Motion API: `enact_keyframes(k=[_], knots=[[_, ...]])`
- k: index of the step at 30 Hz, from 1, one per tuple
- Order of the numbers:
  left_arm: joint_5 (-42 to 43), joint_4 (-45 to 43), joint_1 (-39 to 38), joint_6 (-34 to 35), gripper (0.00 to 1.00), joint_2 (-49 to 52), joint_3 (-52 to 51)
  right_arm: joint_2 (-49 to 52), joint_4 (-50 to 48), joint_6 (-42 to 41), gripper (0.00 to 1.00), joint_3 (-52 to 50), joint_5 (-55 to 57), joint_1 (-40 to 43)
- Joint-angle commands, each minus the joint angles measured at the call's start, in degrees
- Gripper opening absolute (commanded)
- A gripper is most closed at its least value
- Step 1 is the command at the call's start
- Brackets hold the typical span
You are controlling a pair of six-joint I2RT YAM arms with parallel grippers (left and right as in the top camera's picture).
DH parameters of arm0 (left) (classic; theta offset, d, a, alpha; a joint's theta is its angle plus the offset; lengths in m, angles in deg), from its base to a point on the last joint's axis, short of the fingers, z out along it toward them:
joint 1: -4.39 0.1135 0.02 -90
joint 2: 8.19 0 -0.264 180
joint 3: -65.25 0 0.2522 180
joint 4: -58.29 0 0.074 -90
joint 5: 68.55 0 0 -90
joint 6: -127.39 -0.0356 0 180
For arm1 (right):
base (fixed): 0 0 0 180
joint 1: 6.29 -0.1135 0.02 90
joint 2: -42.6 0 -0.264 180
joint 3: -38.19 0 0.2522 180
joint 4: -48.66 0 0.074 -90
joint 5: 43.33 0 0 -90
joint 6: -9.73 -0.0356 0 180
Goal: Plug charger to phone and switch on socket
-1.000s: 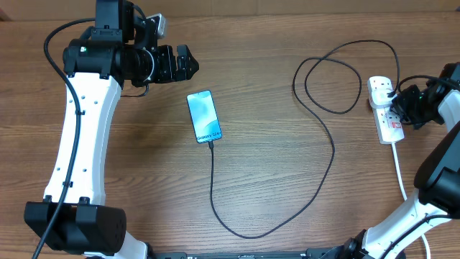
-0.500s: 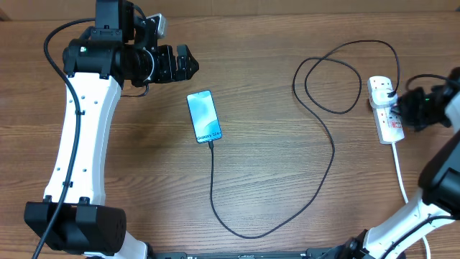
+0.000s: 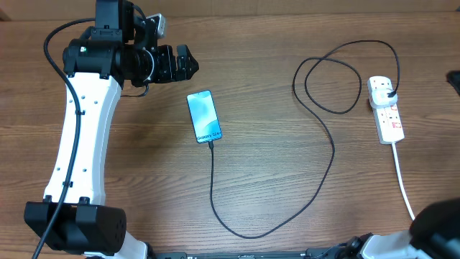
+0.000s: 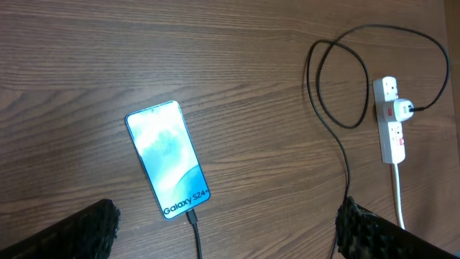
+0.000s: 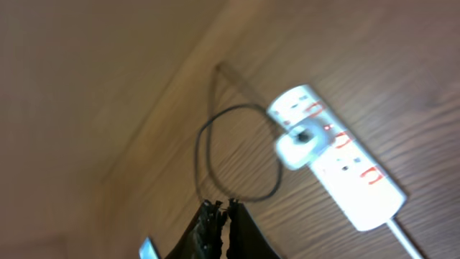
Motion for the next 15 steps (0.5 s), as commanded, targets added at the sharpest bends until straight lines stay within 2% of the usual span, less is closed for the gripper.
enact_keyframes(k=[1, 8, 10, 12, 14, 15], knots=[[-0.17, -0.26, -0.11, -1.51, 0.99, -0.83, 0.83, -7.23, 3.04, 6.62, 0.1, 1.57, 0.55, -5.07], [-0.17, -0.26, -0.11, -1.51, 1.0, -0.85, 0.83, -18.21, 11.04, 7.65, 0.16, 1.57, 11.23, -19.89], [-0.17, -0.26, -0.11, -1.51, 0.99, -0.83, 0.83, -20.9, 12.96, 7.63, 0.22, 1.57, 12.7, -24.0], [-0.17, -0.26, -0.11, -1.51, 0.99, -0.83, 0.85, -23.06, 14.29, 7.56, 0.32, 1.57, 13.55, -26.93], [-0.17, -0.26, -0.11, -1.51, 0.99, -0.85, 0.83, -25.35, 15.5, 7.39, 0.62, 1.57, 14.14, -29.18], [-0.17, -0.26, -0.11, -1.51, 1.0, -0.85, 0.83, -26.6, 16.2, 7.39, 1.0, 1.57, 14.12, -29.94]])
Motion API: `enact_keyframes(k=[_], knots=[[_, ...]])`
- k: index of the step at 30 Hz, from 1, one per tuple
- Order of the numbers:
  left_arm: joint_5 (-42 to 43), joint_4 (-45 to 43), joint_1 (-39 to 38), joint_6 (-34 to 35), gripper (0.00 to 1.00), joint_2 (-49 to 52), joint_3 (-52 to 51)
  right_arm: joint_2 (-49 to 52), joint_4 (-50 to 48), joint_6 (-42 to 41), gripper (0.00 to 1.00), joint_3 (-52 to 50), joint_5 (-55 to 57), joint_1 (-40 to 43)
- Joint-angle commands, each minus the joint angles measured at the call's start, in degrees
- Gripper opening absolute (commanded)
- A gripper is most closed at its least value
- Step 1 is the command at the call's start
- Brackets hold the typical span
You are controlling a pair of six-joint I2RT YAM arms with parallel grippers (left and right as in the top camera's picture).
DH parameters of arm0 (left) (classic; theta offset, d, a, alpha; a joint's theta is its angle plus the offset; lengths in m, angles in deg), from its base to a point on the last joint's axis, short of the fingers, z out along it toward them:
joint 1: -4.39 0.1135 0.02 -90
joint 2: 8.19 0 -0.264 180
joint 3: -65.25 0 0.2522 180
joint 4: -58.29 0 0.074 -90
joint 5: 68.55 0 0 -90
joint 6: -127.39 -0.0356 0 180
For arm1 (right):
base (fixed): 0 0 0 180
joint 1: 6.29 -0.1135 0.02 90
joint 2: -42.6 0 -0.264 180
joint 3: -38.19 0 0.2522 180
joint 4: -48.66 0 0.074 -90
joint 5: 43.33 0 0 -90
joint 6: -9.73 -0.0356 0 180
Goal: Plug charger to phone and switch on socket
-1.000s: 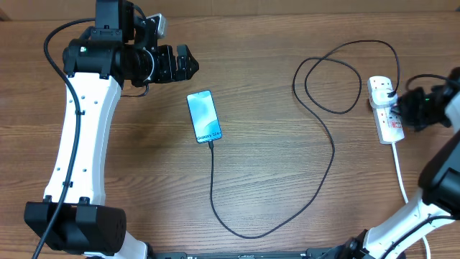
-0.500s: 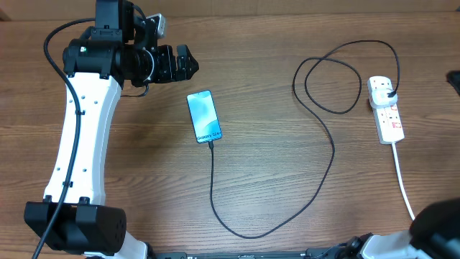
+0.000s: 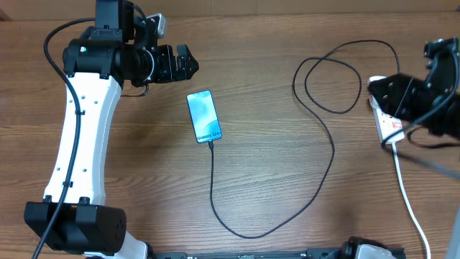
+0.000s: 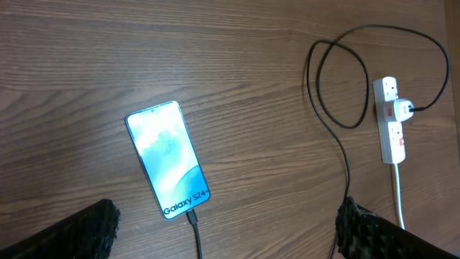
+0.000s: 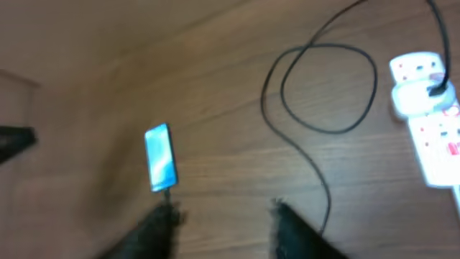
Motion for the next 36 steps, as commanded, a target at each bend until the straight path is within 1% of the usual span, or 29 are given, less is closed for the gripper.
enact_keyframes(k=[1, 10, 24, 31, 34, 36], knots=[[-0.17, -0.24, -0.11, -1.51, 1.0, -0.85, 0.83, -3.65, 1.07, 0.2, 1.0, 1.33, 2.45, -1.75], [-0.17, -0.24, -0.11, -1.51, 0.99, -0.85, 0.83, -5.29, 3.91, 0.22, 1.0, 1.31, 0.79, -1.73], [-0.17, -0.24, -0.11, -1.51, 0.99, -0.85, 0.83, -4.9, 2.64, 0.24, 1.0, 1.31, 3.45, -2.84], [-0.17, -0.24, -0.11, -1.51, 1.0, -0.85, 0.83, -5.31, -1.66, 0.24, 1.0, 1.2, 5.14, -2.82], [-0.15, -0.24, -0.11, -1.51, 1.0, -0.85, 0.83, -8.17, -6.45, 0.24, 1.0, -0.9, 9.53, -4.09], [-0.17, -0.24, -0.11, -1.51, 0.99, -0.85, 0.83, -10.6, -10.36, 0.24, 1.0, -4.04, 12.17, -4.92]])
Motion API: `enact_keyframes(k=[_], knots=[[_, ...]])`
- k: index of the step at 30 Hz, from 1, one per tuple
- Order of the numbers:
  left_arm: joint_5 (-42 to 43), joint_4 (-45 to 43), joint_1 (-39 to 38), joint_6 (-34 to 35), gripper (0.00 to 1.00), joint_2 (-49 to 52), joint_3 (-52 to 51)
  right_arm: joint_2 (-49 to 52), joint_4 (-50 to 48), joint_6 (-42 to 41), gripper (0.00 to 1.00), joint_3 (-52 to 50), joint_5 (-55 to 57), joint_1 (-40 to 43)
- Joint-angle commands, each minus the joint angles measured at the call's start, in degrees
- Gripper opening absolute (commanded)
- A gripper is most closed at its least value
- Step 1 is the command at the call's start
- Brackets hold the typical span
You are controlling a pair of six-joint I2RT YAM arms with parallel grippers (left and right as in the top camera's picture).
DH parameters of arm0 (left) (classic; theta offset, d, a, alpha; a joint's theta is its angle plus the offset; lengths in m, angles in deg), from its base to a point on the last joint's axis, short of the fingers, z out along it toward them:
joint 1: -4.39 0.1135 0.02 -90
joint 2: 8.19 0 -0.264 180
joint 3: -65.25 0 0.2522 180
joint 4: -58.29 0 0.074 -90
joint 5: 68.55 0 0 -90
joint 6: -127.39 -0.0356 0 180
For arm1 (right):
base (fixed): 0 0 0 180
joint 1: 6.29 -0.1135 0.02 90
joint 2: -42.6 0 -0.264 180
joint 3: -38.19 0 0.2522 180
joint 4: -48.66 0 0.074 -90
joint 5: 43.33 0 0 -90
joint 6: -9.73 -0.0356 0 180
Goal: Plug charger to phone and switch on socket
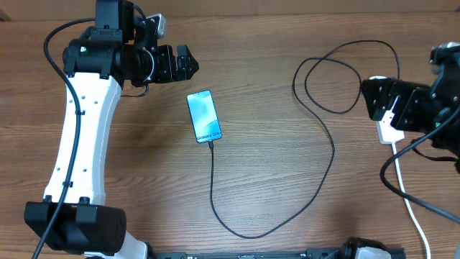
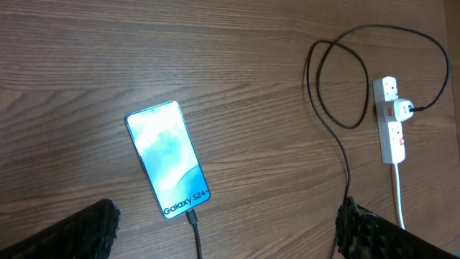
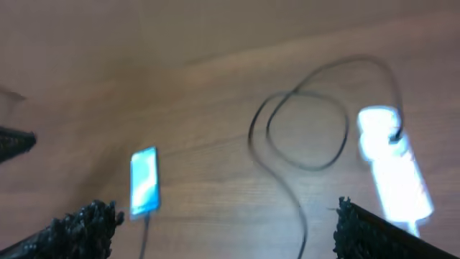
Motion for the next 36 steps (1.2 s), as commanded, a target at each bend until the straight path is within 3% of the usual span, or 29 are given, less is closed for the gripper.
enact_keyframes(k=[1, 11, 17, 24, 36], knots=[[-0.15, -0.24, -0.11, -1.51, 0.99, -0.85, 0.83, -6.25, -6.64, 0.09, 1.0, -6.12, 6.62, -1.99], [-0.15, -0.24, -0.11, -1.51, 1.0, -0.85, 0.83, -26.73, -42.34, 0.11, 1.0, -44.98, 8.0, -2.89], [-0.15, -0.24, -0.11, -1.51, 0.99, -0.85, 0.83, -40.72, -56.08, 0.11, 1.0, -66.36, 8.44, -4.59], [-0.15, -0.24, -0.11, -1.51, 1.0, -0.83, 0.85, -52.19, -62.07, 0.11, 1.0, -82.05, 8.59, -5.01], [-0.15, -0.24, -0.11, -1.51, 1.0, -0.85, 0.83, -60.26, -62.47, 0.09, 1.0, -89.96, 8.57, -5.01]])
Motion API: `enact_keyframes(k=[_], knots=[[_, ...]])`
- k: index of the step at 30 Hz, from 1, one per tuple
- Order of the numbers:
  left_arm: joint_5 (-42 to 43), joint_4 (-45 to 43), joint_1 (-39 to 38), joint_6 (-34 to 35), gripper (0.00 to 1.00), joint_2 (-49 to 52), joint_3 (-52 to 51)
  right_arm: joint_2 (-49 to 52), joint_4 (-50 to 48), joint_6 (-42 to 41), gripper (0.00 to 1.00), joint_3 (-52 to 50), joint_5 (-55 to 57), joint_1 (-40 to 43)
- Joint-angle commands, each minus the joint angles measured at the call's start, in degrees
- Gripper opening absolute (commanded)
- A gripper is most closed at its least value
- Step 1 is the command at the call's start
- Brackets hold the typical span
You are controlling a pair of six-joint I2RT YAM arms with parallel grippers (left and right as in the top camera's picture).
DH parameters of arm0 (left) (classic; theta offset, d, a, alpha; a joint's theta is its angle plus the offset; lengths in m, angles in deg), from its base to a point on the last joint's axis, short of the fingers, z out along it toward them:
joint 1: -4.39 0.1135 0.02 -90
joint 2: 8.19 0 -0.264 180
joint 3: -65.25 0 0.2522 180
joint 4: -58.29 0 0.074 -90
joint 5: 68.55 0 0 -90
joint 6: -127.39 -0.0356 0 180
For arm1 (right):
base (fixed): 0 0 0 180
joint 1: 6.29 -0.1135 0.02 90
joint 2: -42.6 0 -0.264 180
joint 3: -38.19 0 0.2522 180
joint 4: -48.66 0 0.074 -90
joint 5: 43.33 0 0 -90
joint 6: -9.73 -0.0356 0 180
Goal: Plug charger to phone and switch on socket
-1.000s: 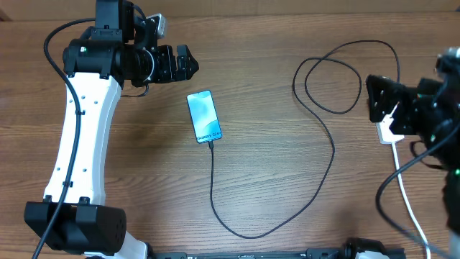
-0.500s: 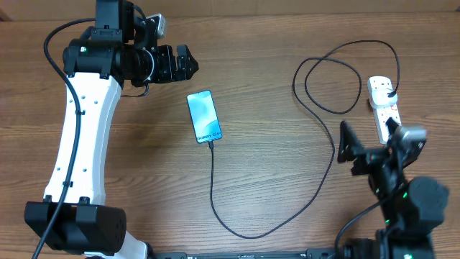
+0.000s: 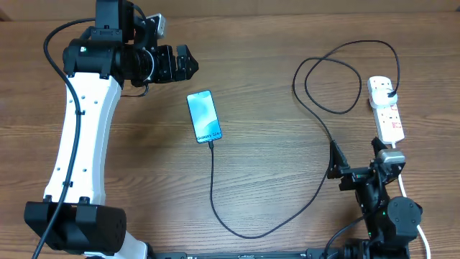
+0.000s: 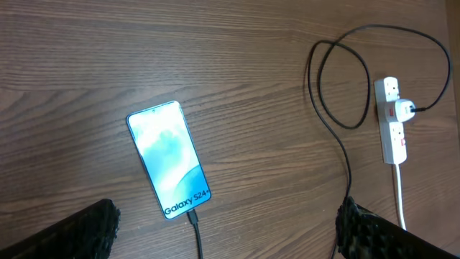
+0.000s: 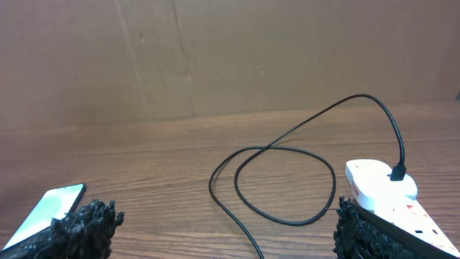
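Note:
The phone [image 3: 204, 116] lies face up mid-table with a lit blue screen, and the black charger cable [image 3: 213, 191] is plugged into its bottom end; it also shows in the left wrist view as the phone [image 4: 168, 159]. The cable loops right to a white plug in the white socket strip [image 3: 386, 114], whose red switches show. My left gripper [image 3: 185, 63] hovers open up and left of the phone. My right gripper [image 3: 355, 164] stands open near the front right, below the strip, with the cable [image 5: 287, 180] running between its fingers' span and the strip [image 5: 388, 191] at its right.
The strip's white lead [image 3: 402, 183] runs toward the front edge beside the right arm. A brown cardboard wall [image 5: 215, 50] stands behind the table. The cable makes a large loop [image 3: 327, 79] left of the strip.
My right gripper was beside the socket strip at the right edge; now it sits low at the front right, open and level, below the strip. The left arm, phone and cable are unchanged.
At first the right arm was almost out of the overhead view, its wrist camera close over the strip with fingers together. Then it stood at the strip, fingers apart. It stayed there, then ended at the front right. The phone stayed plugged in throughout.

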Motion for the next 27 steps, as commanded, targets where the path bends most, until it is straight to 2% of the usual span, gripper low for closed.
enact_keyframes(k=[1, 11, 27], knots=[[0.04, -0.22, -0.11, -1.51, 1.0, -0.85, 0.83, -1.42, -0.44, 0.04, 1.0, -2.16, 0.28, -0.33], [0.04, -0.22, -0.11, -1.51, 0.99, -0.83, 0.83, -5.99, -1.4, 0.02, 1.0, -7.52, -0.52, -0.33], [0.04, -0.22, -0.11, -1.51, 0.99, -0.83, 0.83, -7.56, -2.08, 0.04, 1.0, -7.93, -0.48, -0.33]])
